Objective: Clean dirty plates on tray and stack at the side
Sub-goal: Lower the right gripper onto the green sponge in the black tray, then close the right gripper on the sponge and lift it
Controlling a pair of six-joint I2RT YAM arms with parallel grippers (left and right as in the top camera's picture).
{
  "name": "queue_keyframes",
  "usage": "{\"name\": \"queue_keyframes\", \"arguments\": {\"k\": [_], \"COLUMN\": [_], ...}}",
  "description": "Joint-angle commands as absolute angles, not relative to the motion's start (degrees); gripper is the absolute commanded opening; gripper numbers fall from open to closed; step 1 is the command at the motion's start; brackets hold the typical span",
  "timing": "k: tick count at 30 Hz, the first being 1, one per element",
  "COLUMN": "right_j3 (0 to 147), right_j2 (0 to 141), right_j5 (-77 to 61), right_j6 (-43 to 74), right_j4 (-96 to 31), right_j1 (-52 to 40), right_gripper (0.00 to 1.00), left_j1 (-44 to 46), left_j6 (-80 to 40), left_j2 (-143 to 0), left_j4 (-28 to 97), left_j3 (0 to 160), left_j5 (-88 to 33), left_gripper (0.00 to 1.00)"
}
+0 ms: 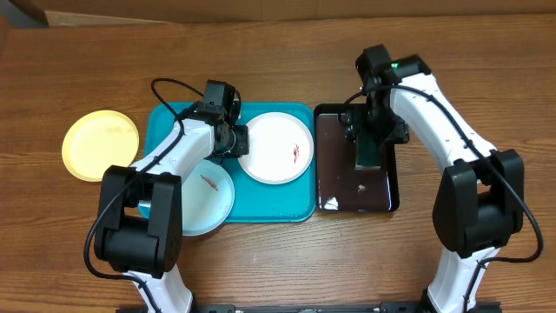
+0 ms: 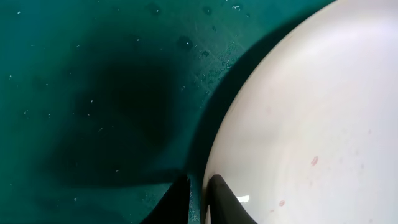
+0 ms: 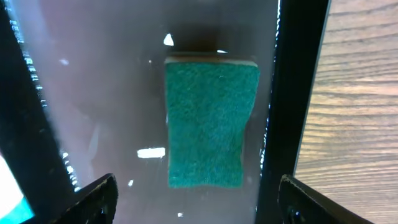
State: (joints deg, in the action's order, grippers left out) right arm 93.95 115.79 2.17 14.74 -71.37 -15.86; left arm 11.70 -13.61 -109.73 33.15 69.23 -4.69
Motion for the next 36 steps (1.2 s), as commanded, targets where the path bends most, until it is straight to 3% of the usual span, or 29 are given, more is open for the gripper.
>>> {"name": "queue_keyframes", "arguments": {"k": [1, 3, 13, 18, 23, 30, 34, 36], "right_j3": [91.18, 89.23, 80.16, 80.14, 80.18, 81.65, 81.71, 81.71], "right_j2": [114.98, 114.98, 114.98, 114.98, 114.98, 114.98, 114.98, 114.98], "right_j5": [3.36, 3.36, 3.36, 1.89, -0.23, 1.83, -0.80, -3.70], "right_j6": [15.27, 15.27, 15.27, 15.27, 15.22, 15.25, 15.27, 15.27], "right_j4": [-69.14, -67.18, -56.16, -55.96, -55.44, -54.30, -55.40, -55.90], "right_j1": [-16.01, -16.03, -16.05, -16.08, -16.08, -16.01, -16.08, -16.19], "right_gripper": [0.81, 0.73, 0.73, 0.58, 0.65, 0.64, 0.48, 0.47], "left_j1": [11.81, 11.81, 11.81, 11.81, 11.81, 11.81, 11.81, 11.81], "left_j6": [-14.81, -14.81, -14.81, -14.83, -14.81, -14.81, -14.83, -14.81], "left_j2": [-109.40, -109.40, -109.40, -109.40, -109.40, -109.40, -109.40, -109.40], "left_j4": [32.95, 32.95, 32.99, 32.97, 32.97, 32.97, 32.97, 32.97], "left_j3": [68.71, 68.71, 68.71, 68.71, 68.71, 68.71, 68.71, 68.71], "left_j5": [-5.39, -5.37, -5.39, -5.39, -5.37, -5.37, -5.39, -5.37], "left_gripper": [0.15, 0.15, 0.15, 0.15, 0.15, 0.15, 0.15, 0.15]}}
